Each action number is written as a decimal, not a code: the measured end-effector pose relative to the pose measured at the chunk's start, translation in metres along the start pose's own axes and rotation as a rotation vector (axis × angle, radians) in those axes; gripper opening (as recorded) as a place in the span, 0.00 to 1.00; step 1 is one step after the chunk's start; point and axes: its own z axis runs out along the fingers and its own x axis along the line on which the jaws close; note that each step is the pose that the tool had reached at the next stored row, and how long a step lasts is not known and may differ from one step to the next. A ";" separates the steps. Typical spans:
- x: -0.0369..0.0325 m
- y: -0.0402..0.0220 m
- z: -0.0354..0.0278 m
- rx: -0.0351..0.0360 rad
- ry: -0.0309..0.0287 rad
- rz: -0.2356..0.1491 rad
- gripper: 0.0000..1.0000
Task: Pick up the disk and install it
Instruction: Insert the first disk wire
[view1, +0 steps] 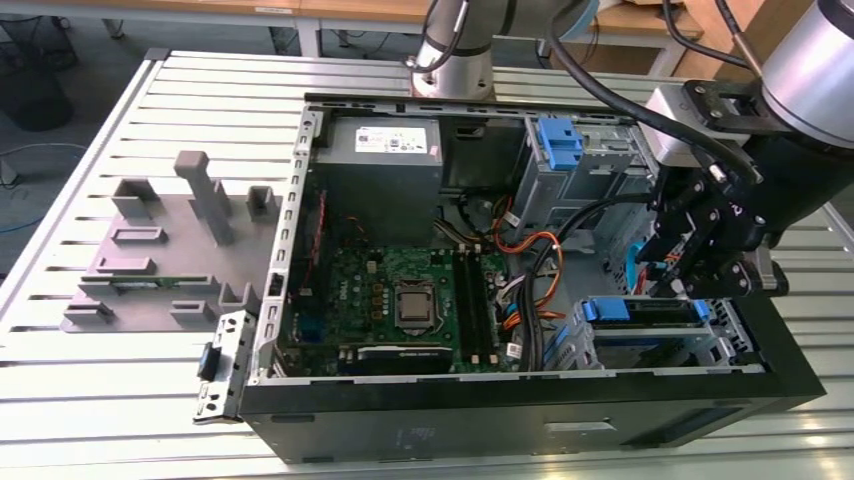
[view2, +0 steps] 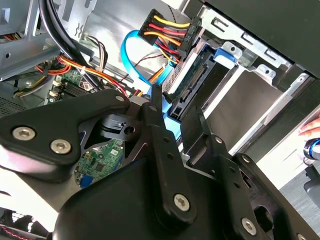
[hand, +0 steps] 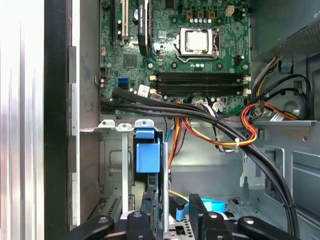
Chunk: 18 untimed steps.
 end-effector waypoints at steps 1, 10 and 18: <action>-0.0001 -0.0015 0.0000 -0.0004 0.0000 0.001 0.42; -0.0002 -0.0048 0.0004 0.0000 -0.0003 0.011 0.42; -0.0001 0.0000 0.0006 0.0024 -0.0002 0.011 0.42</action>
